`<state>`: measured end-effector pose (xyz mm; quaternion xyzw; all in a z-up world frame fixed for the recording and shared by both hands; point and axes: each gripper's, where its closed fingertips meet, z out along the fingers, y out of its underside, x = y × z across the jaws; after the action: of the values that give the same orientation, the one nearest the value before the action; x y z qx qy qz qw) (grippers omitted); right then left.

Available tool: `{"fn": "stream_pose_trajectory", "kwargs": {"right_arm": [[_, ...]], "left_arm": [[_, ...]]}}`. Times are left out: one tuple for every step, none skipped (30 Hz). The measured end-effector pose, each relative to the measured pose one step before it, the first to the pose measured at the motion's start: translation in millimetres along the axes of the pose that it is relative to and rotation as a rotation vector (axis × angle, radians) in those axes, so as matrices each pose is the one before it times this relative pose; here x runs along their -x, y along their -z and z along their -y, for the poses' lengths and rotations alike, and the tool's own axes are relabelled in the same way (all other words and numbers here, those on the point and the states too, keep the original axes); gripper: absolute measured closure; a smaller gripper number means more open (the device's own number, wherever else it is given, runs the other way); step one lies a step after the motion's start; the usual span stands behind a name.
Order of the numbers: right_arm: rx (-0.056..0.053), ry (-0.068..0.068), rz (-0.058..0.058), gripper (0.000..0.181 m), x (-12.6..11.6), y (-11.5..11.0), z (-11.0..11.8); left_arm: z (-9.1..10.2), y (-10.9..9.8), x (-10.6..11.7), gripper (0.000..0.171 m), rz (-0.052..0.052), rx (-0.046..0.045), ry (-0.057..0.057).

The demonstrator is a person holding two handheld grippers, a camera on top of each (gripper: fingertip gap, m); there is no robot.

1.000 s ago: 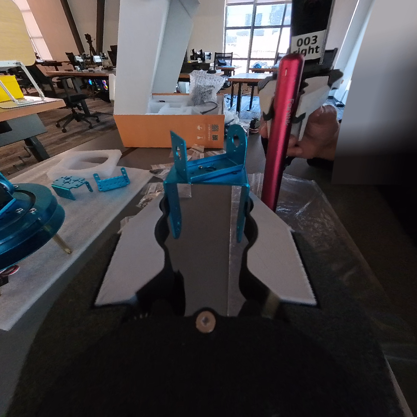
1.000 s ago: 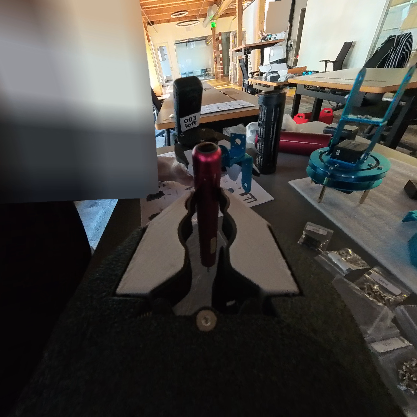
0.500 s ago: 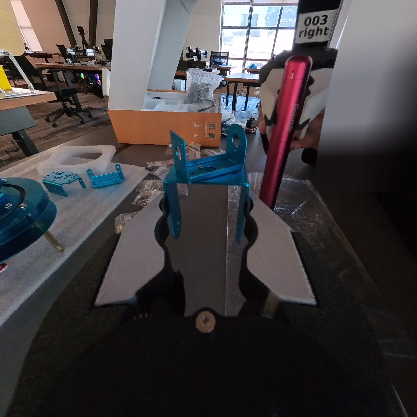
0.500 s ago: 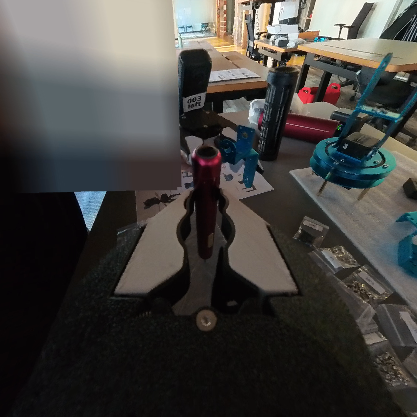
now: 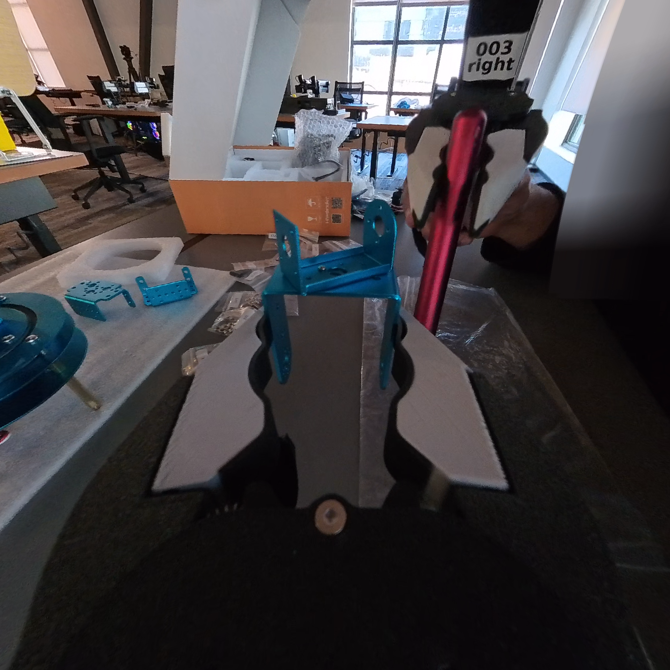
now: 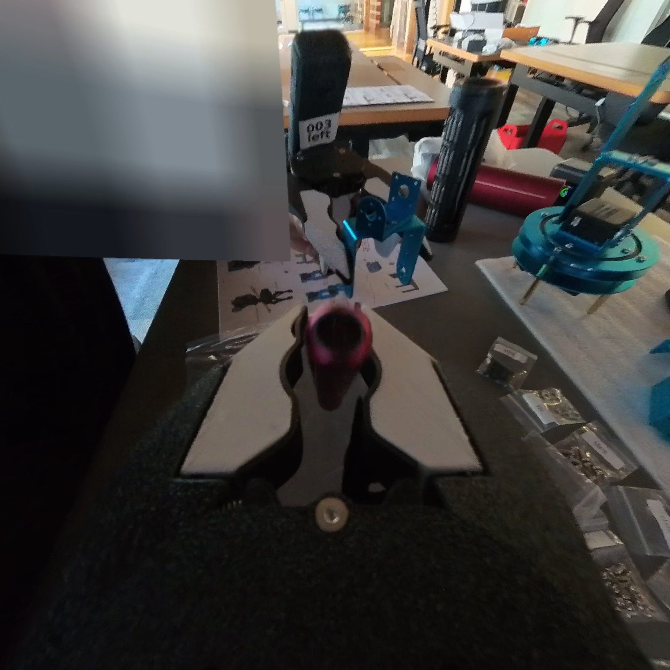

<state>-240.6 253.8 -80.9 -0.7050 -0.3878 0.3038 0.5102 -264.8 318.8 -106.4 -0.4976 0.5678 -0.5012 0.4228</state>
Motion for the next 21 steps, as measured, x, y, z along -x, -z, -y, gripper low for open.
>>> {"fn": "stream_pose_trajectory", "kwargs": {"right_arm": [[0.0248, -0.0013, 0.0113, 0.159, 0.98, -2.46, -5.36], [0.0239, -0.0041, 0.0018, 0.160, -0.83, -2.61, -5.51], [0.0188, -0.0048, -0.0021, 0.161, -1.39, -1.77, -4.51], [0.0053, -0.0084, 0.0095, 0.161, 0.46, -0.37, -1.65], [0.0081, -0.0081, 0.0090, 0.162, 0.65, 0.27, -1.36], [0.0123, 0.0017, -0.0017, 0.161, -0.66, 0.58, -1.68], [0.0185, 0.0021, -0.0013, 0.160, -0.59, 0.40, -2.28], [0.0287, 0.0060, -0.0067, 0.159, -1.29, 0.27, -3.64], [0.0471, 0.0122, -0.0091, 0.155, -1.62, -0.35, -6.50], [0.0564, 0.0192, -0.0052, 0.152, -0.21, -1.17, -8.29], [0.0517, 0.0204, -0.0125, 0.150, -0.86, -1.19, -8.10], [0.0410, 0.0143, -0.0044, 0.149, 0.00, -0.63, -6.34], [0.0237, 0.0032, 0.0104, 0.150, 2.08, -0.42, -4.07], [0.0305, 0.0032, 0.0035, 0.151, 0.94, -0.75, -5.09], [0.0315, 0.0131, 0.0007, 0.152, 0.96, -0.97, -5.54], [0.0341, 0.0197, 0.0001, 0.152, 1.45, -1.07, -6.04], [0.0317, 0.0241, -0.0070, 0.153, 0.36, -0.63, -5.14], [-0.0031, 0.0216, -0.0070, 0.154, 0.42, 0.54, 0.68], [-0.0333, 0.0007, 0.0065, 0.155, 1.52, 1.51, 4.54], [-0.0179, -0.0071, 0.0094, 0.156, 0.63, 1.22, 2.30], [0.0004, -0.0004, -0.0072, 0.157, -1.97, 0.99, -0.61]], "left_arm": [[0.15, 0.01, -0.32, 0.106, -0.0006, 0.00034, -0.0009], [0.04, -0.07, -0.17, 0.106, -0.0004, 0.00055, -0.0010], [-0.09, 0.03, -0.19, 0.106, -0.0008, 0.00067, -0.0003], [-0.10, -0.02, -0.06, 0.106, -0.0005, -0.00001, -0.0001], [-0.32, -0.16, -0.17, 0.106, -0.0007, 0.00110, 0.0000], [-0.42, -0.18, -0.21, 0.106, -0.0010, 0.00107, 0.0001], [-0.30, -0.07, -0.27, 0.106, -0.0018, 0.00084, 0.0006], [-0.44, -0.24, -0.32, 0.106, -0.0022, 0.00136, 0.0009], [-0.44, -0.17, -0.36, 0.106, -0.0020, 0.00126, 0.0003], [-0.32, -0.25, -0.03, 0.106, -0.0001, 0.00119, -0.0004], [-0.31, -0.17, -0.25, 0.106, -0.0013, 0.00103, 0.0002], [-0.31, -0.05, -0.06, 0.106, -0.0008, 0.00090, 0.0010], [-0.09, -0.11, 0.05, 0.106, 0.0003, 0.00004, 0.0002], [-0.17, -0.05, -0.04, 0.106, -0.0009, 0.00062, 0.0005], [-0.14, -0.08, -0.16, 0.106, -0.0010, 0.00042, 0.0006], [-0.21, -0.07, -0.10, 0.106, -0.0004, 0.00089, -0.0005], [-0.40, -0.14, -0.03, 0.106, 0.0005, 0.00166, -0.0008], [-0.19, -0.16, -0.03, 0.106, -0.0001, 0.00091, -0.0006], [-0.12, 0.00, 0.01, 0.106, 0.0000, 0.00017, -0.0002], [0.06, -0.01, 0.14, 0.106, 0.0005, -0.00041, 0.0004], [0.08, 0.08, 0.21, 0.106, 0.0006, -0.00071, 0.0008]]}}
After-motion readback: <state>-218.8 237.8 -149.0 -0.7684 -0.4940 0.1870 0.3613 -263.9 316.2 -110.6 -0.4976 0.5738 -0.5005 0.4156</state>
